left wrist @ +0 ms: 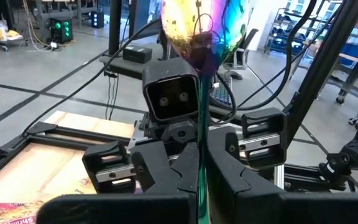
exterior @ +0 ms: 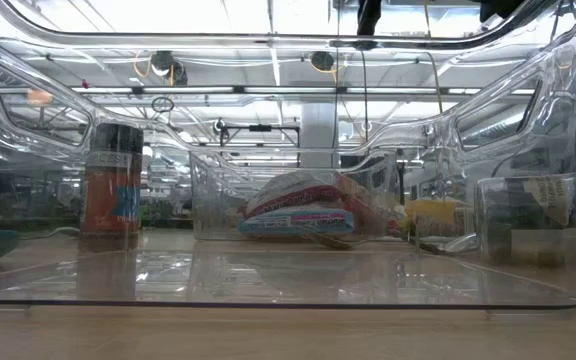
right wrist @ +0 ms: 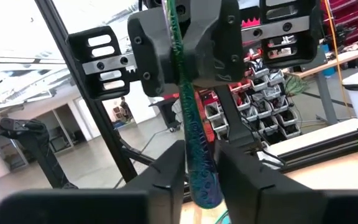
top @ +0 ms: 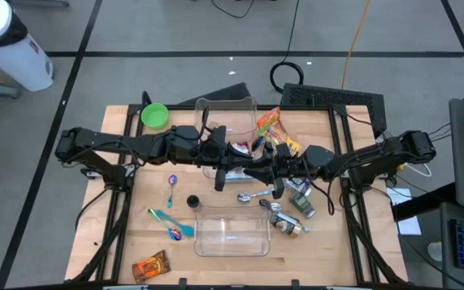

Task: Pick & Place Food Item
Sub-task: Put the middle purple spoon into the bottom transparent bin

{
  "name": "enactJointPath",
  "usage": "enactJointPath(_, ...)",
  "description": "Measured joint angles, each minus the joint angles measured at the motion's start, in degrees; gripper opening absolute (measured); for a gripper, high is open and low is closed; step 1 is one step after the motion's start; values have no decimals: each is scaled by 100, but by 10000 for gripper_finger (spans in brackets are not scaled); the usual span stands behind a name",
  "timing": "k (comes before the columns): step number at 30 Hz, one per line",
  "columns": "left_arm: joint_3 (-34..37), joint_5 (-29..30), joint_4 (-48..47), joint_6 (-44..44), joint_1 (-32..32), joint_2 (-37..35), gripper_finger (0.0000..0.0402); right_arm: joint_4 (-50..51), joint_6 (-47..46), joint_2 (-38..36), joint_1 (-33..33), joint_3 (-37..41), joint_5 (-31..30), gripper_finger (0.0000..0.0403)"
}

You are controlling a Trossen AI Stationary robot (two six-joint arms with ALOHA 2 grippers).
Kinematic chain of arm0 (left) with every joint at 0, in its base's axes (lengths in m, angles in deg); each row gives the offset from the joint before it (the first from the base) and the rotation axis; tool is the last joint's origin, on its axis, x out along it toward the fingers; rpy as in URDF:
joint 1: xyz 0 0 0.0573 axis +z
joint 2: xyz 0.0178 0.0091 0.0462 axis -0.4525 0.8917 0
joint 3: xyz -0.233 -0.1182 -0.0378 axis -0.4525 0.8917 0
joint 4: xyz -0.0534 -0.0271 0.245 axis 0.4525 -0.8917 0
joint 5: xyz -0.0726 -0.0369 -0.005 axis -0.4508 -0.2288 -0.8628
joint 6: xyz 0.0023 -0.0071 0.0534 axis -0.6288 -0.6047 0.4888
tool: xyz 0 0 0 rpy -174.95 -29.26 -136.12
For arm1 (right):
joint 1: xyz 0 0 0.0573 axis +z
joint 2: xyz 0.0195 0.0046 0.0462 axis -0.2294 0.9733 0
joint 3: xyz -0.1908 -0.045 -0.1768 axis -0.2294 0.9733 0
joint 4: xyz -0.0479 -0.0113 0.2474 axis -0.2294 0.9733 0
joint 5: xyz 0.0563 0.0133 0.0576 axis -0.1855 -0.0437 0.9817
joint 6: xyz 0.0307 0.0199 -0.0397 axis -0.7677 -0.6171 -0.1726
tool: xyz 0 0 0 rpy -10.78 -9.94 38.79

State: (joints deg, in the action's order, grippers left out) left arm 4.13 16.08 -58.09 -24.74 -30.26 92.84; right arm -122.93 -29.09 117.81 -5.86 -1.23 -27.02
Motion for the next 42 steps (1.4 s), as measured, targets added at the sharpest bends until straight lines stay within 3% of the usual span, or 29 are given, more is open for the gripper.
enactJointPath(3,0,22,-12,-96,2,0,22,-7,42,0,0,0,27,32)
enactJointPath(19,2,21,2,114,9,0,49,-1,5,0,4,-2,40,32)
enactJointPath(24,2,-109,52,100,13,-7,78,90,148,-31,8,-2,54,32)
enactJointPath(32,-66,-117,162,14,68,-33,141,1160,570,-530,-9,-2,-44,32)
enactJointPath(42,-236,-243,-613,-355,146,-623,159,2707,900,-1657,-70,-4,-123,32)
